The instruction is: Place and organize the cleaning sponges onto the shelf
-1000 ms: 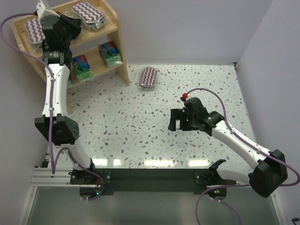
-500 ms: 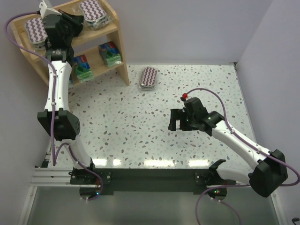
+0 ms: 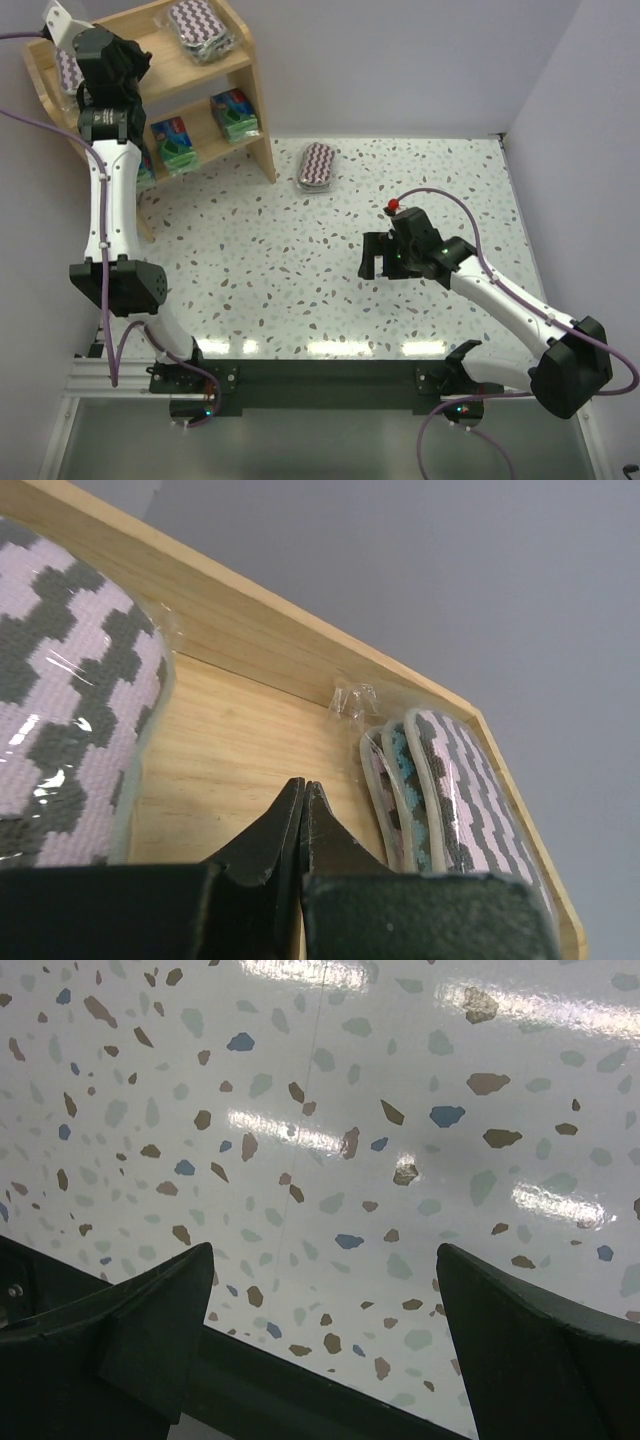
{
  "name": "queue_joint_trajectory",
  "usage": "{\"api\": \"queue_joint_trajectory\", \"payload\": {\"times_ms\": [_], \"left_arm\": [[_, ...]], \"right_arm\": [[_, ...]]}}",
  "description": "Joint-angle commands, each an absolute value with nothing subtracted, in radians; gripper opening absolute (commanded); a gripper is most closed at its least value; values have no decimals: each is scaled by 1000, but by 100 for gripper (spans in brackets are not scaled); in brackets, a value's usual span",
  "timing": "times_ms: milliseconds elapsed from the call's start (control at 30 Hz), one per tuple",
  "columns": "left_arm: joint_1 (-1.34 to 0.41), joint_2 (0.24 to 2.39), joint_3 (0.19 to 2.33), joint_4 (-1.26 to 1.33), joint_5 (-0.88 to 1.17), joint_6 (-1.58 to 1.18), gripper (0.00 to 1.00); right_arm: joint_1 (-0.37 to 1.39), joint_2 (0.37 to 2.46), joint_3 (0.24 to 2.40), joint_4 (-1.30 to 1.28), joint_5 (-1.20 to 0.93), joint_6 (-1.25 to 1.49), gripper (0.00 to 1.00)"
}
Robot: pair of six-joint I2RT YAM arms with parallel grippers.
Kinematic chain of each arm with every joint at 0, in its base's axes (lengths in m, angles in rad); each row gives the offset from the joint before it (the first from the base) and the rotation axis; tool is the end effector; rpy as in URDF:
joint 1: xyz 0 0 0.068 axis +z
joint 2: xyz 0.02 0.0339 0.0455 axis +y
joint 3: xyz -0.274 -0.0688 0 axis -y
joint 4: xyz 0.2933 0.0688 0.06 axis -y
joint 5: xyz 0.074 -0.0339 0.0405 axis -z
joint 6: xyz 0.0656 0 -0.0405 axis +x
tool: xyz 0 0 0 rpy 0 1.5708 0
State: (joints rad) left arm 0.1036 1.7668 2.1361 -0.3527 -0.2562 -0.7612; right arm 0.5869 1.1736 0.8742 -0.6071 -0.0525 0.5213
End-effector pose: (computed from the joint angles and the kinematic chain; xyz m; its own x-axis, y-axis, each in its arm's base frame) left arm 0.4585 0.0644 0.5464 0.2548 -0.6444 -0.7210 -0.2435 0.6788 -0.6927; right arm 0.2462 0.1679 0.2271 -0.8573 0.0271 -0.5140 -0.1764 0.9227 0.3429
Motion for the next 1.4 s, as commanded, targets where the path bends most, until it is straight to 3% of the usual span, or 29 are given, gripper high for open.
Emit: {"api": "queue_joint_trajectory", "payload": {"times_ms": [0, 367, 667, 833, 1167, 1367], "left_arm": [[123, 1732, 2122, -365, -311, -703, 0], [120, 1614, 1887, 79, 57, -718, 0], [115, 1479, 1803, 130, 175, -707, 0], [66, 1263, 1525, 210, 340, -736, 0], [-29, 836, 1036, -35, 468, -634, 0], [-29, 706, 948, -244, 474, -543, 0]], "right_arm": [[581, 1169, 876, -580, -74, 514, 96], [581, 1143, 868, -574, -34, 537, 97], [581, 1212, 911, -508, -3, 557, 98], [563, 1333, 992, -423, 46, 578, 99], [473, 1749, 1270, -115, -24, 670, 99], [460, 2041, 1580, -67, -26, 733, 99]]}}
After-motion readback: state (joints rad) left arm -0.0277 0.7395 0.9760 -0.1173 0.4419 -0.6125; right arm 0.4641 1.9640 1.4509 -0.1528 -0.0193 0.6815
